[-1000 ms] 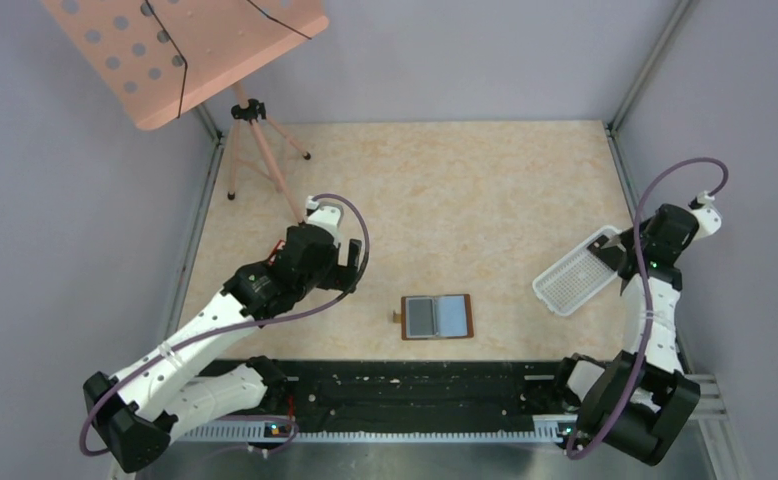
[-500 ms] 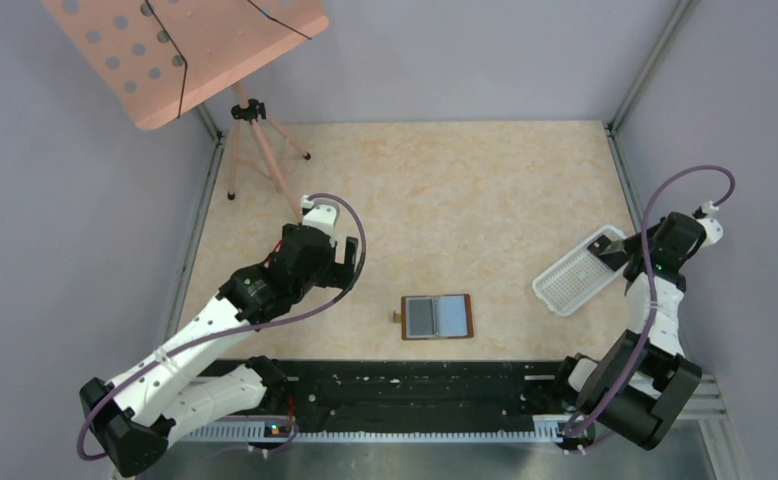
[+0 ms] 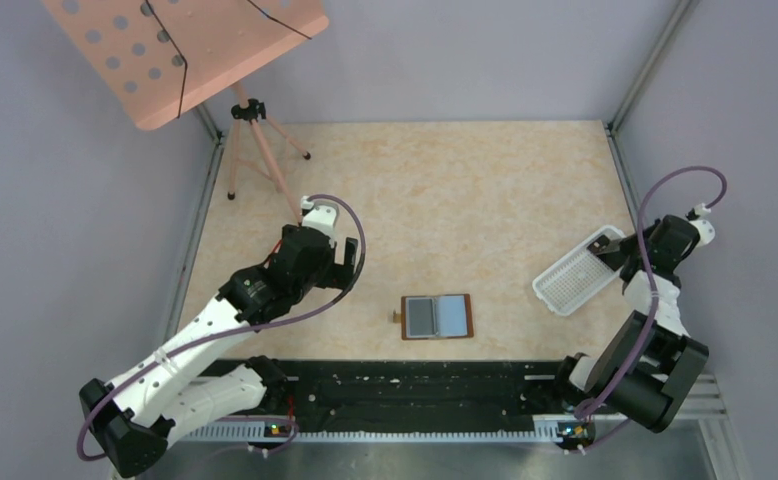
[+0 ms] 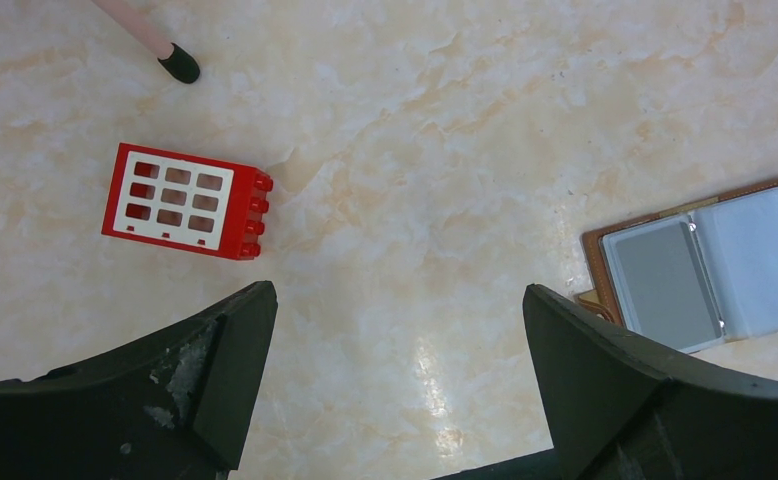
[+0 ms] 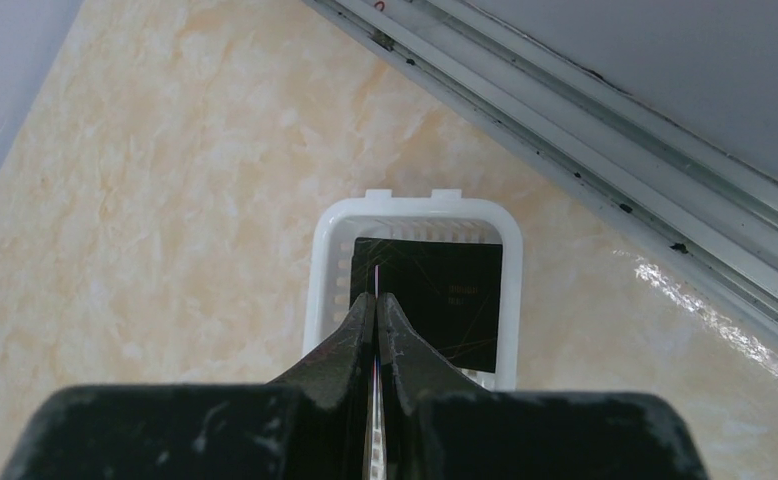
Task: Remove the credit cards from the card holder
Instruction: Place the credit card in the storage box.
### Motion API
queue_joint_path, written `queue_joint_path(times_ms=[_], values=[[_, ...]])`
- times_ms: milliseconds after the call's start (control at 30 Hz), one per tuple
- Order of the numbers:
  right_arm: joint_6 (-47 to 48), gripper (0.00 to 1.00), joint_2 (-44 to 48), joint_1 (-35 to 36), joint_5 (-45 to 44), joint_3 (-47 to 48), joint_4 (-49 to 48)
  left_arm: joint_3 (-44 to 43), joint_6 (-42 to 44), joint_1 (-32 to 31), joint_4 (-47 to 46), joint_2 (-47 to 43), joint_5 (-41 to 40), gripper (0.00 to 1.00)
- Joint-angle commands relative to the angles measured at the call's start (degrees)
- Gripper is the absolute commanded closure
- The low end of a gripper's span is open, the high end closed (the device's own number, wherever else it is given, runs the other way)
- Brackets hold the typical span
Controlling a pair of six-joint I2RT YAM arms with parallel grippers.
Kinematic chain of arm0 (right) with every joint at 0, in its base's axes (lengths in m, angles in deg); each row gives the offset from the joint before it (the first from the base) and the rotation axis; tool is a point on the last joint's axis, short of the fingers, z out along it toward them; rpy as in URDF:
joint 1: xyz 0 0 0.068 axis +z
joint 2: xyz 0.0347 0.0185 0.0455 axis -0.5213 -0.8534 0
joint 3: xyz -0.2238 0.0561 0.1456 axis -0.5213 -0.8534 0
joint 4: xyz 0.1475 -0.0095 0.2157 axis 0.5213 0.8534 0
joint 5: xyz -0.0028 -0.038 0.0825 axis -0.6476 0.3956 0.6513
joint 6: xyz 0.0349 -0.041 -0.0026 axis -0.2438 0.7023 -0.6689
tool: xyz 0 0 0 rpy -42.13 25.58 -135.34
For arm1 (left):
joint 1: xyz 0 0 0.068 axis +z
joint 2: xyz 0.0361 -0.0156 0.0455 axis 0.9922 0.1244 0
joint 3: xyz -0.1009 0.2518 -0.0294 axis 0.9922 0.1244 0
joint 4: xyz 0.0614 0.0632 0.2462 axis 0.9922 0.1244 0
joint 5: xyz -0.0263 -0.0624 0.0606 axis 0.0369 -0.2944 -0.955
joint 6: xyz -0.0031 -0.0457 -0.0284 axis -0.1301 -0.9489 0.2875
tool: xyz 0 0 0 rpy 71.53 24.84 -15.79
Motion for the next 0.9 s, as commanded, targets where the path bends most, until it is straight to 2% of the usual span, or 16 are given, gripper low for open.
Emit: queue_joint_path(times_ms=[0,667,867], values=[[-0.4,1.0,-1.0,-0.4,0.1,-1.3,-7.1,0.0,0.8,0.1,-2.0,-0.5,-1.4,0.01],[-0.5,1.0,-5.6,-1.0,-1.6,-3.7,-11.6,0.1,0.8,0.1,-1.9,-1.2,-1.6,0.01],[-0.4,0.89,-6.7,-1.1,-4.0,-2.7,-10.5,0.1,0.7,0.1,-1.8,-1.6,-1.6,0.01]])
